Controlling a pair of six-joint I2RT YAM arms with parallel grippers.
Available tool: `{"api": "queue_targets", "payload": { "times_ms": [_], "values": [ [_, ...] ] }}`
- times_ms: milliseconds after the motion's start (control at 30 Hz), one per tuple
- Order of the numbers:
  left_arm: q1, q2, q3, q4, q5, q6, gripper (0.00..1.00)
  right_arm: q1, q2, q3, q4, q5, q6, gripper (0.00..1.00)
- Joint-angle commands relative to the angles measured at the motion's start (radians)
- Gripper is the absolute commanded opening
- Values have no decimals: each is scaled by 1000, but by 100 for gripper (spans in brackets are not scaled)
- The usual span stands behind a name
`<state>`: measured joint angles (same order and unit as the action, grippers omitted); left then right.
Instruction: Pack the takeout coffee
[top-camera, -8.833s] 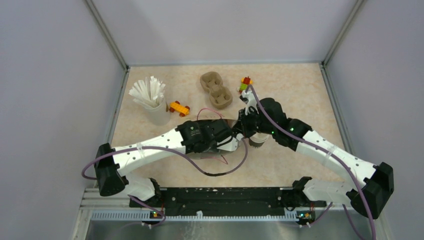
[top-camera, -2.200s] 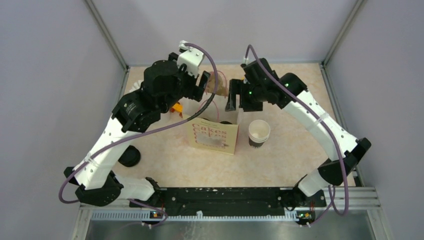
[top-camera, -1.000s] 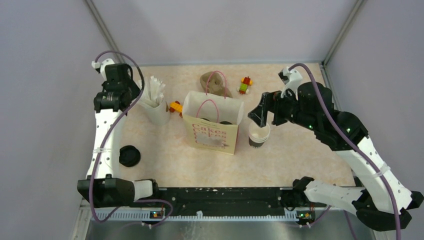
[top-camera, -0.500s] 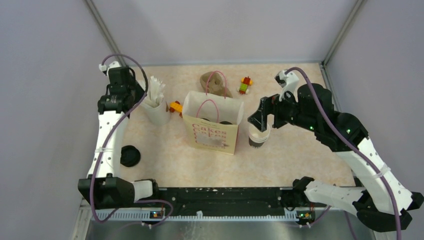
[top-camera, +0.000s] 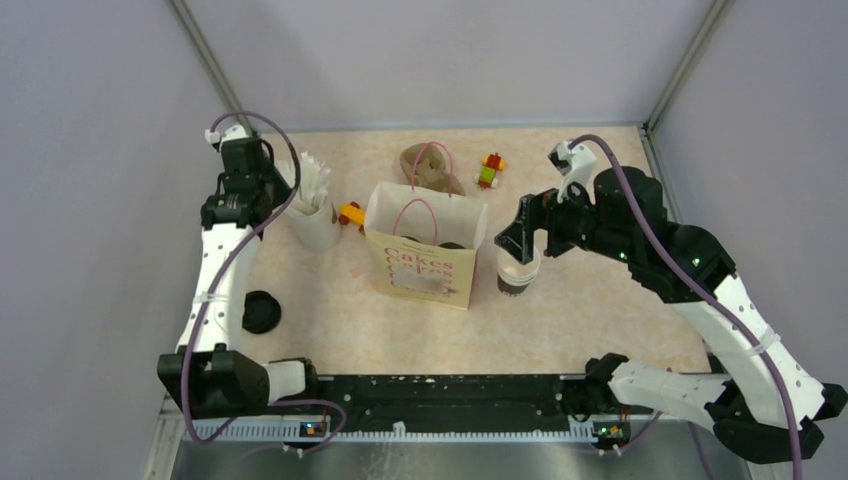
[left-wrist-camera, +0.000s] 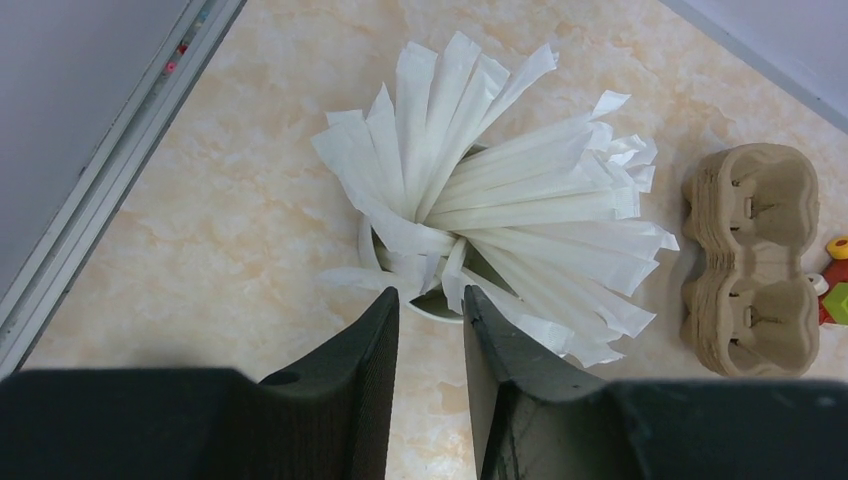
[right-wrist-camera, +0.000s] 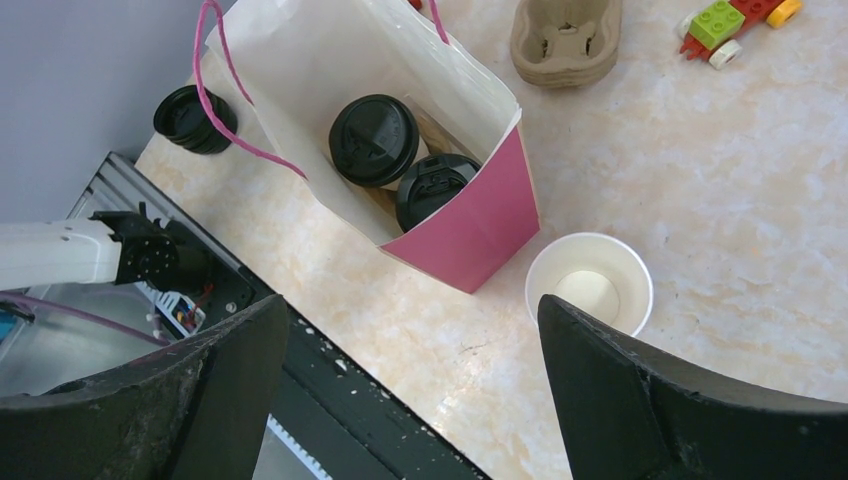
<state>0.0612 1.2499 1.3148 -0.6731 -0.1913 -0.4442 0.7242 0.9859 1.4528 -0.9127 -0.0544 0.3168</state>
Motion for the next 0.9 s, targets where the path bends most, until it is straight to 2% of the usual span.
{"api": "queue_targets", "payload": {
  "times_ms": [0, 167, 367, 567, 633, 667, 867],
  "values": [
    [0, -27, -42, 118, 1, 18, 35, -8, 2, 5, 12, 13, 5, 93],
    [0, -5, -24, 154, 12, 27, 26, -7, 4, -6, 14, 0, 24, 93],
    [0, 2, 3, 145, -14, 65, 25, -8, 11, -9, 18, -8, 36, 93],
    [0, -6, 3, 133, -5, 100, 11, -8, 19, -6, 24, -12, 42, 93],
    [0, -13, 15, 124, -1, 112, 2, -8, 22, -5, 25, -14, 41, 93],
    [0, -17, 27, 119, 6, 117, 0, -8, 25, -2, 23, -17, 39, 93],
    [-1, -63, 117, 78, 39, 118, 0, -8, 37, 12, 30, -34, 41, 93]
  ]
}}
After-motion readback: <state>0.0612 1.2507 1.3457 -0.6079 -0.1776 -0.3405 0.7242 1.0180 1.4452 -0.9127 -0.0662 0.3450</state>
